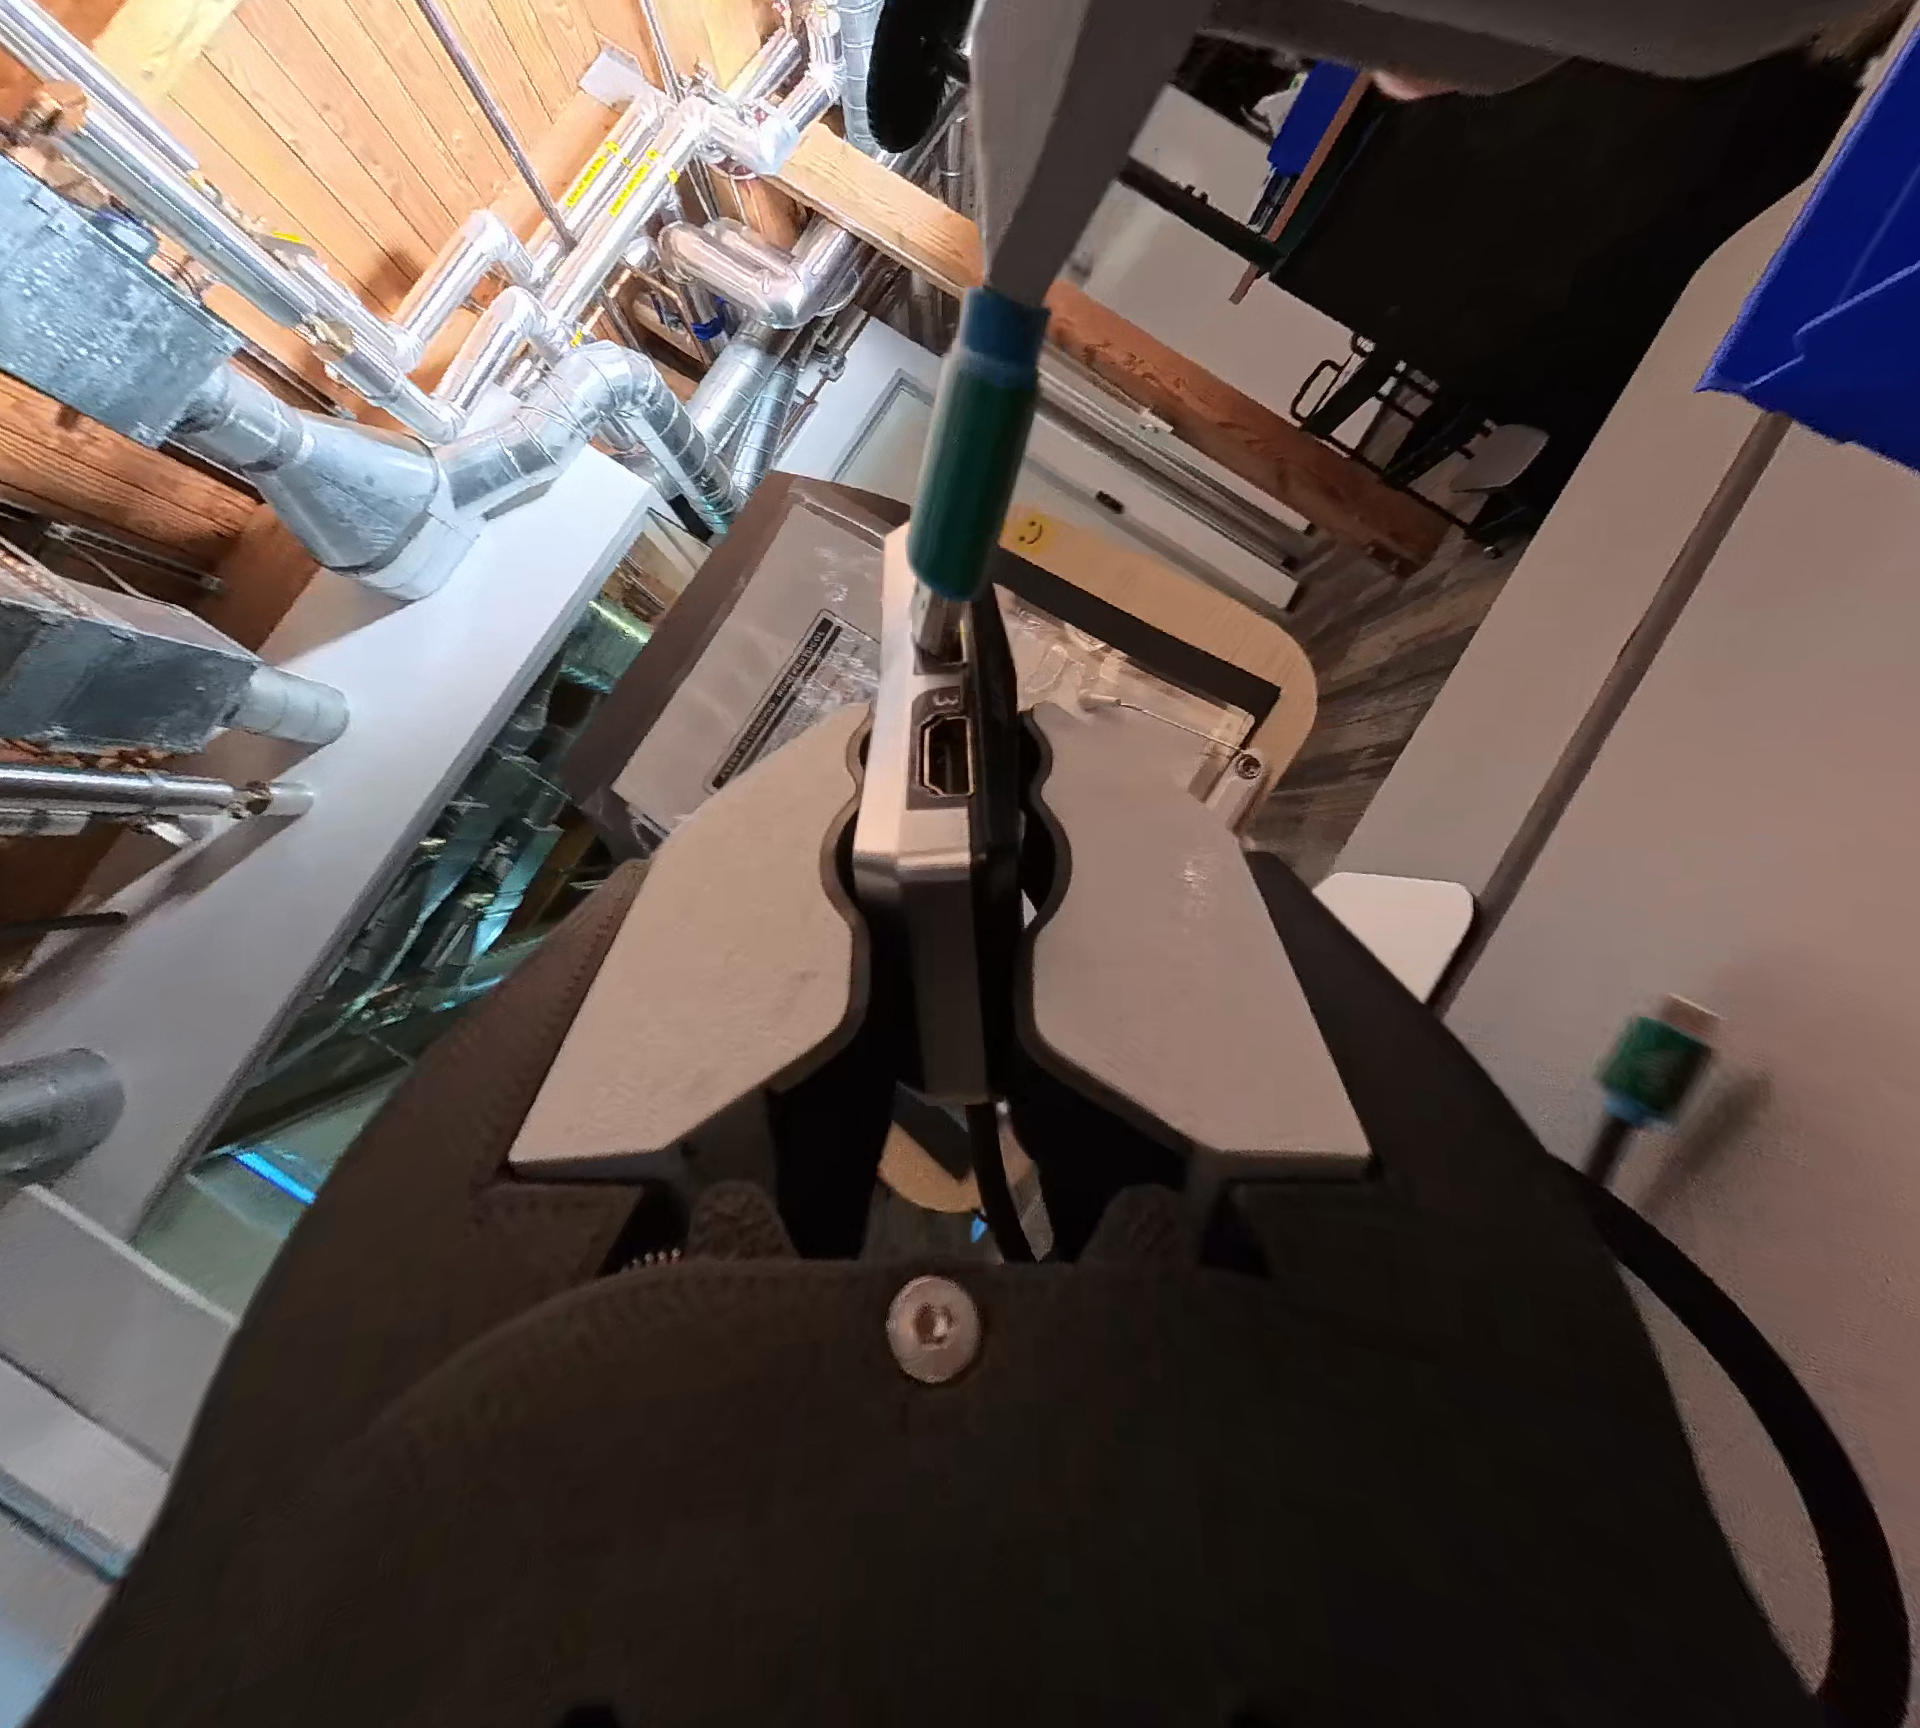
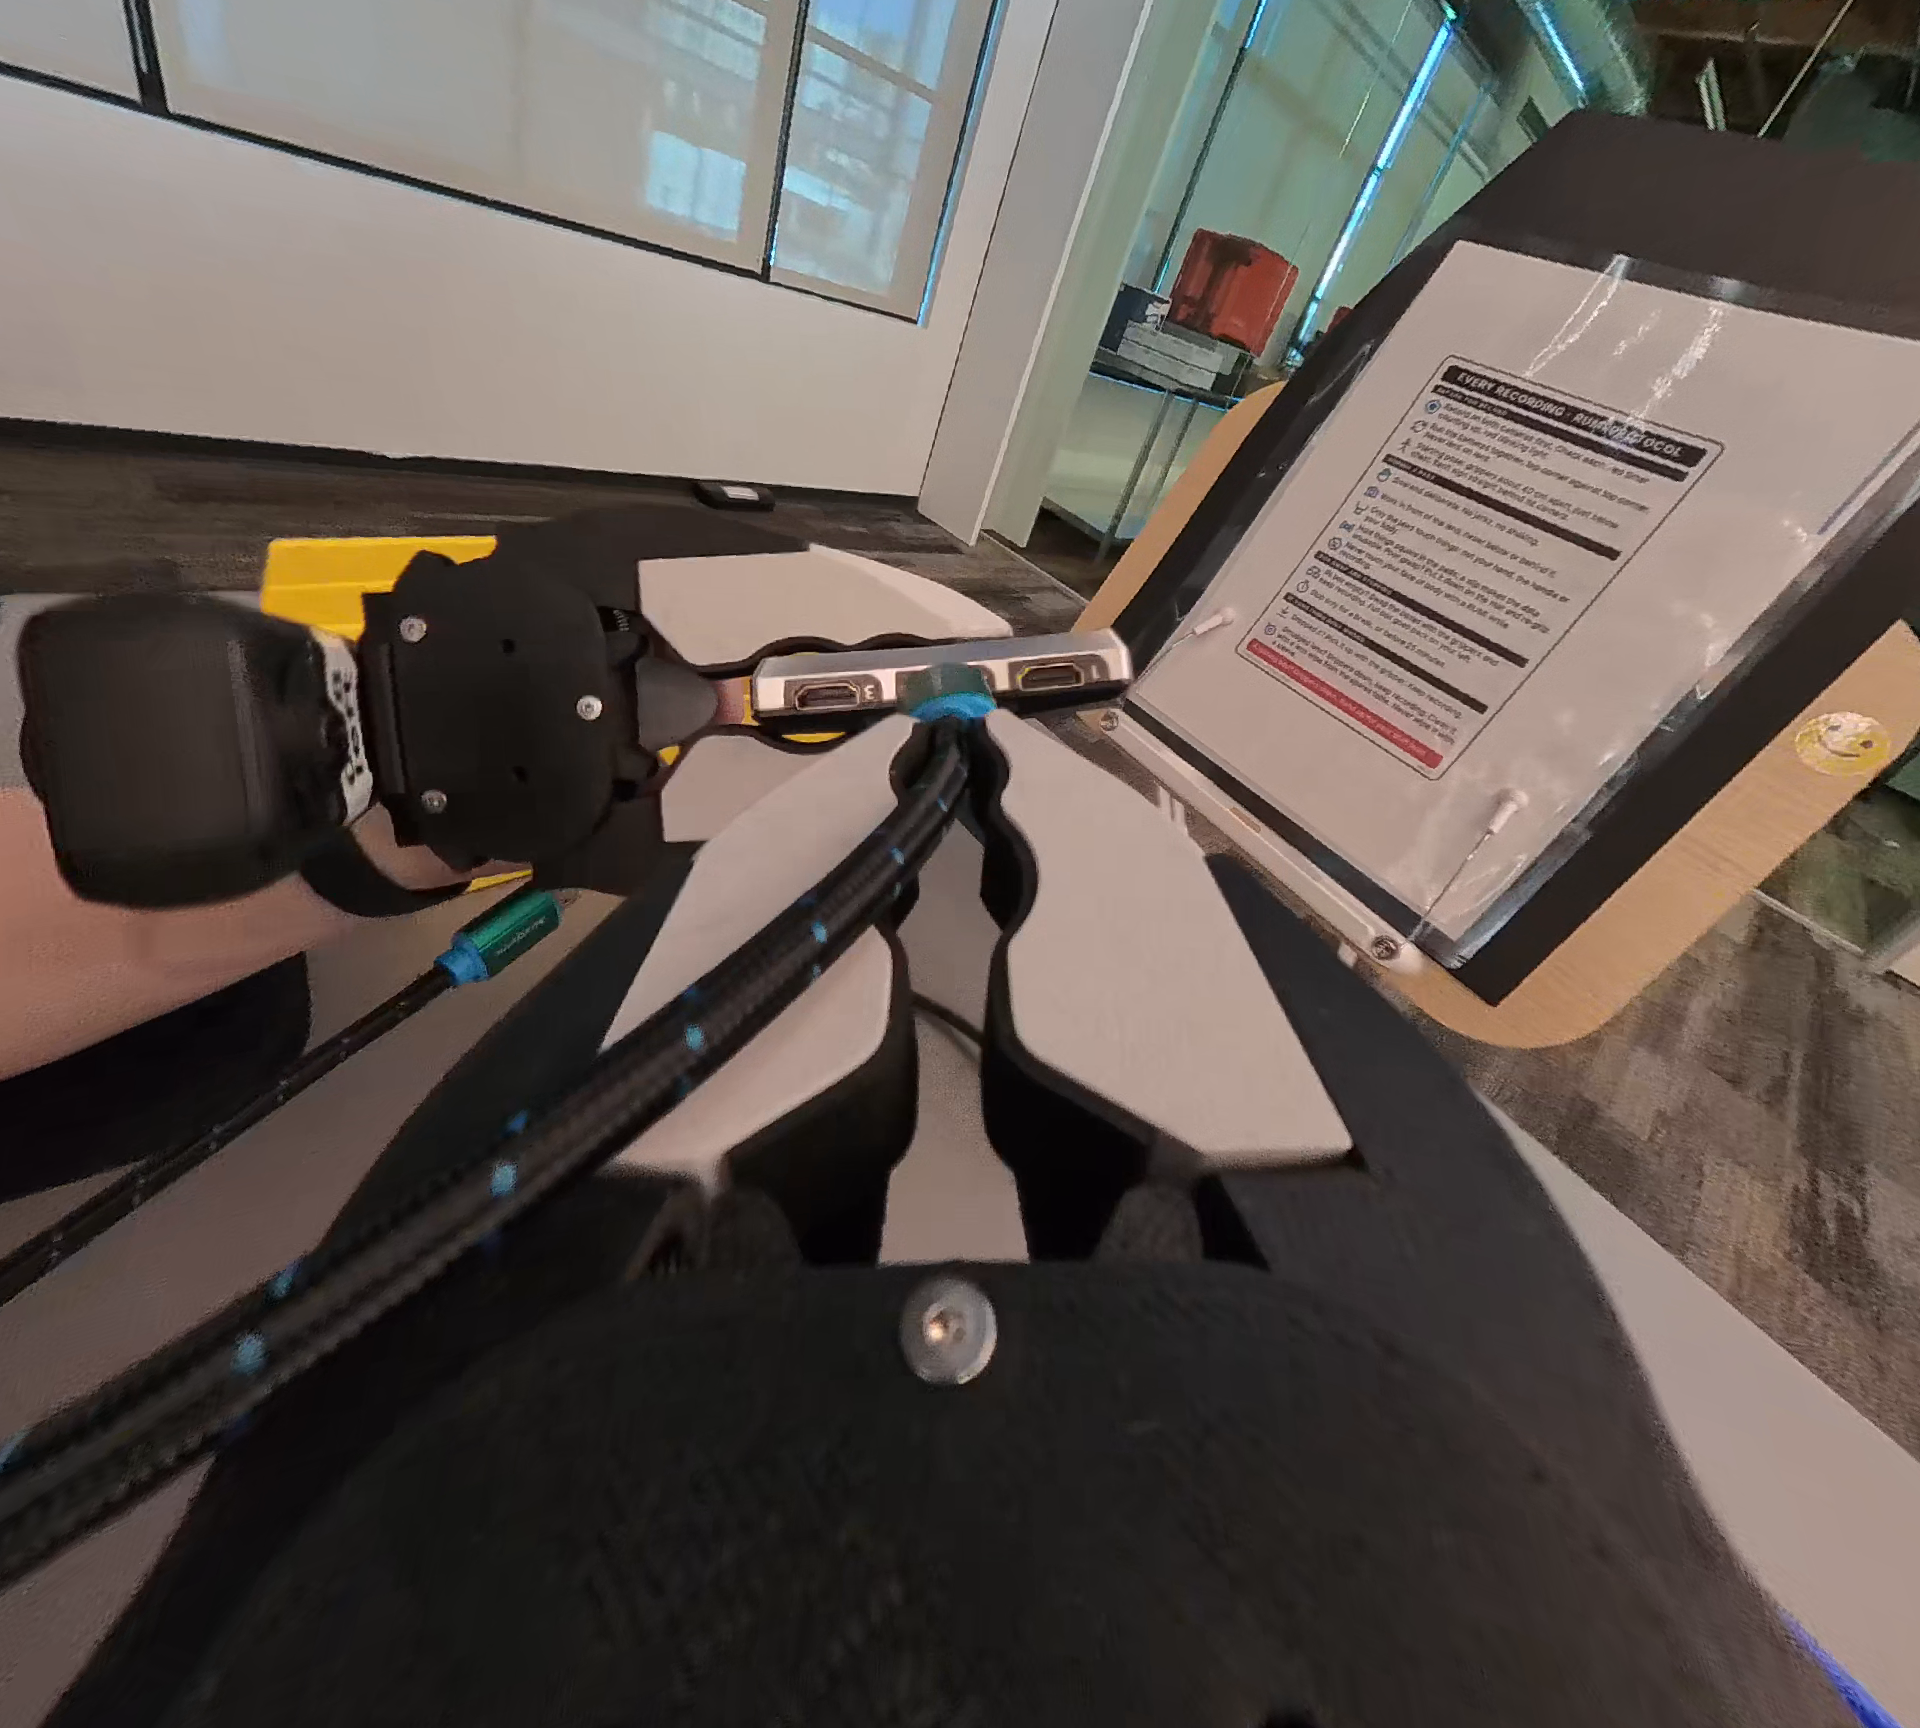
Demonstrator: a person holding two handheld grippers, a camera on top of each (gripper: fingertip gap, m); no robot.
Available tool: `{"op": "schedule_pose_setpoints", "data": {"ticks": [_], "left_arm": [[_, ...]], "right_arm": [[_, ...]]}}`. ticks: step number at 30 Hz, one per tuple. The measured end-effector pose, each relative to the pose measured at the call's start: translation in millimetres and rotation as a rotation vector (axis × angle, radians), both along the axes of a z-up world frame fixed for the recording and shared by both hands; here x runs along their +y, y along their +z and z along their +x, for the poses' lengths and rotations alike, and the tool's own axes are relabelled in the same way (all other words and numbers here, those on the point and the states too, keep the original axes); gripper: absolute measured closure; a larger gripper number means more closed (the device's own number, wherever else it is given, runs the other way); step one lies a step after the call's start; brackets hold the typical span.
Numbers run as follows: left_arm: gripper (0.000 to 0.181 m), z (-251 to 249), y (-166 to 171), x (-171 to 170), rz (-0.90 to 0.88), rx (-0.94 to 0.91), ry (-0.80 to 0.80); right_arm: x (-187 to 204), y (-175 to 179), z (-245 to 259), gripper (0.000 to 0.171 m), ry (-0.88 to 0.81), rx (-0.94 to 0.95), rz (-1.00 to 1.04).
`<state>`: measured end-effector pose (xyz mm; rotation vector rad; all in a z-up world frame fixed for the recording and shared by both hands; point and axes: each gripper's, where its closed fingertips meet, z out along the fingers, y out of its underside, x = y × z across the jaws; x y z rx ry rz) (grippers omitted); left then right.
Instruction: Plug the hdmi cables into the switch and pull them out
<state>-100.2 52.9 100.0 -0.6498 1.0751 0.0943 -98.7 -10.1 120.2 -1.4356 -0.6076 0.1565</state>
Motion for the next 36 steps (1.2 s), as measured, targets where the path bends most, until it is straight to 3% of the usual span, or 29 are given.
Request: {"op": "schedule_pose_setpoints", "data": {"ticks": [14, 36], "left_arm": [[0.16, -5, 5, 2, 0.201, 0.041, 0.213], [0.161, 0, -3, -8, 0.137, 0.102, 0.206]], "right_arm": [[4, -3, 1, 0.164, 0.02, 0.097, -0.029], [0, -6, 4, 0.164, 0.1, 0.114, -0.083]]}}
